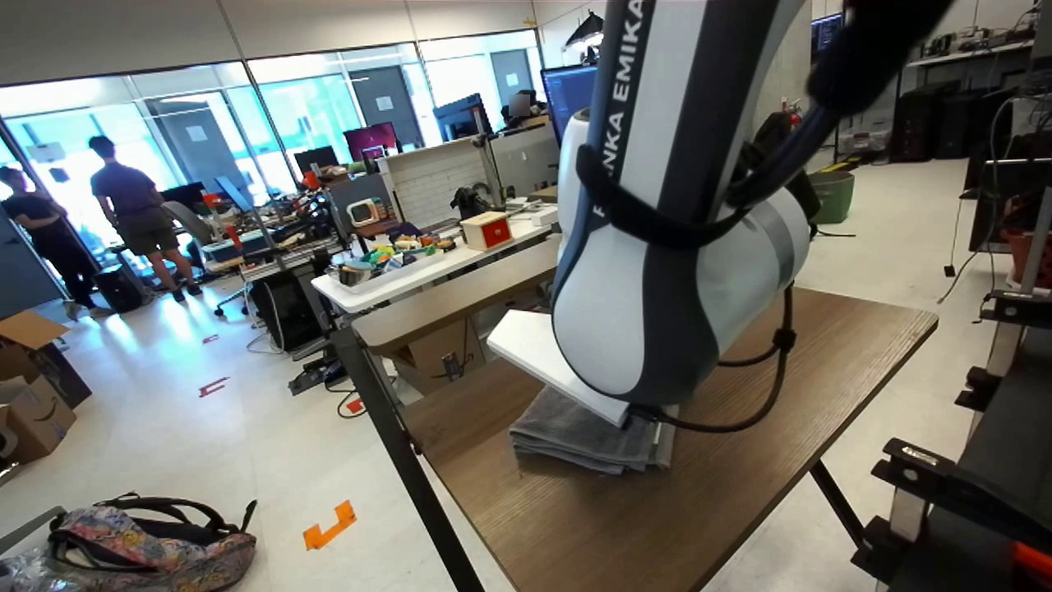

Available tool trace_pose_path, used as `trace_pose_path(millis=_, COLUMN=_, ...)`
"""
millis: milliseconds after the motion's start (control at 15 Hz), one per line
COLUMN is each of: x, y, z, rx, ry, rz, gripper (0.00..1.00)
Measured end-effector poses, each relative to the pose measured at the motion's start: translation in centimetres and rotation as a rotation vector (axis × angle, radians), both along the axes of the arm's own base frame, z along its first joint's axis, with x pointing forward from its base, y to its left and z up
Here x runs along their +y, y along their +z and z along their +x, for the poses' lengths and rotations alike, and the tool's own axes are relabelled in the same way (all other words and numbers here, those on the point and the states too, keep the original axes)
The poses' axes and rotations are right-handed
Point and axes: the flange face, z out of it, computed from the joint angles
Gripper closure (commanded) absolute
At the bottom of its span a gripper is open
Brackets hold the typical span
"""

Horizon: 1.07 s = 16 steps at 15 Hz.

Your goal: Use the towel to wipe the table, then move the brown object closer to you

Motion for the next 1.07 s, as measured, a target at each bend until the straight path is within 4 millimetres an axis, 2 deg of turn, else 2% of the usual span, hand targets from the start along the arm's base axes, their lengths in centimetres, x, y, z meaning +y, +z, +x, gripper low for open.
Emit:
trace_pose_path(millis=133, x=-0.7, y=0.2, z=1.6, rx=-0.042, ry=-0.073, rz=0.003, gripper=0.0)
trace_pose_path(millis=267, x=-2.5, y=-0.5, z=2.9, rx=-0.051, ry=-0.134, rz=-0.014, gripper=0.0)
trace_pose_path(millis=533, x=-5.9, y=-3.0, z=3.0, rx=0.125, ry=-0.168, rz=-0.032, gripper=0.0)
trace_pose_path(millis=667, x=-6.8, y=-3.4, z=3.0, rx=0.191, ry=-0.145, rz=-0.004, gripper=0.0)
trace_pose_path(millis=867, x=-6.6, y=-3.2, z=2.7, rx=0.294, ry=-0.12, rz=0.074, gripper=0.0)
trace_pose_path(millis=1067, x=-4.5, y=-2.9, z=2.3, rx=0.349, ry=-0.147, rz=0.147, gripper=0.0)
